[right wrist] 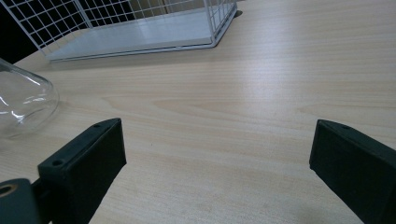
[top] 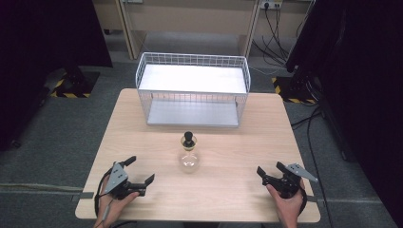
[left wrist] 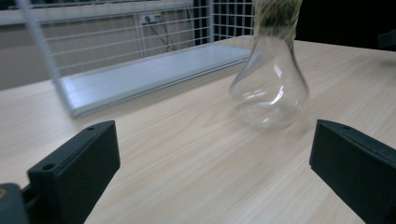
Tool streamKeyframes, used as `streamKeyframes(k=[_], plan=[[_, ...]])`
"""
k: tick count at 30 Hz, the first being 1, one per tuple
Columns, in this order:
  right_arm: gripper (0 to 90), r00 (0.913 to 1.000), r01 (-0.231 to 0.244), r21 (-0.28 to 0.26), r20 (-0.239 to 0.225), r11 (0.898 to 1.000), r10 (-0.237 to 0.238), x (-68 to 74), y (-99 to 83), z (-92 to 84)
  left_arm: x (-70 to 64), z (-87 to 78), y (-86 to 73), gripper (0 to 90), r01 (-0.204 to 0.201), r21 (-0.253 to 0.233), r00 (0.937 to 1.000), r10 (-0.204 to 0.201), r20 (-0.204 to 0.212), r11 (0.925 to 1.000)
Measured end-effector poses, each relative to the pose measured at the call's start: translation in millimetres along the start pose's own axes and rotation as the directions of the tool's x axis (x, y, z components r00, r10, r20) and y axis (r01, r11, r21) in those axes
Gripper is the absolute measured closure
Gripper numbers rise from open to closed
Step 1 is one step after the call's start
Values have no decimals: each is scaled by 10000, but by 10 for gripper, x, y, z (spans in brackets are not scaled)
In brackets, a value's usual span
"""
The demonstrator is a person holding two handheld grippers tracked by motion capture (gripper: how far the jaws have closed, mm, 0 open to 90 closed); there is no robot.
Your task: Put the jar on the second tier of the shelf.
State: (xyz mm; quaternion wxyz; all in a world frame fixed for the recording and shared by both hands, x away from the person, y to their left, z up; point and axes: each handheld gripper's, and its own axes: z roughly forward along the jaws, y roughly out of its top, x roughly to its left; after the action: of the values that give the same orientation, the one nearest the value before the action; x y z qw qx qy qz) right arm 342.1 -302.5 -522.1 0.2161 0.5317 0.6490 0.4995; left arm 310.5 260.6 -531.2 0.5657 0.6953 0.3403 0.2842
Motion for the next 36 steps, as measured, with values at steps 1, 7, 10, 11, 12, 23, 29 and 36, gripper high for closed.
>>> streamKeyframes(k=[1,7,10,11,12,23,29,36], plan=[[38,10000,11,-15,4,10000,-11,1,-2,-2,23,-29,-7,10,128,-98,9999,-128,-19,9999],[38,9999,139,-78,23,9999,-139,13,-6,-9,31,-37,-11,44,97,-111,9999,-96,94,9999],[38,9999,137,-57,18,9999,-136,13,-5,-7,24,-27,-9,43,124,-143,9998,-121,147,9998],[38,9999,124,-36,21,9999,-123,12,-4,-6,18,-15,-7,39,178,-161,9996,-175,224,9997],[38,9999,124,-36,21,9999,-123,12,-4,-6,18,-15,-7,36,178,-161,9996,-175,224,9997],[38,9999,143,-29,22,9999,-143,12,-4,-5,-60,42,41,51,171,-489,9986,-146,498,9987],[38,9999,114,-28,35,9999,-114,12,-4,-5,-95,131,87,48,185,-572,9970,-141,762,9982],[37,9999,112,-19,61,9999,-112,12,-3,-3,-167,253,154,49,-12,-632,9943,79,1060,9980]])
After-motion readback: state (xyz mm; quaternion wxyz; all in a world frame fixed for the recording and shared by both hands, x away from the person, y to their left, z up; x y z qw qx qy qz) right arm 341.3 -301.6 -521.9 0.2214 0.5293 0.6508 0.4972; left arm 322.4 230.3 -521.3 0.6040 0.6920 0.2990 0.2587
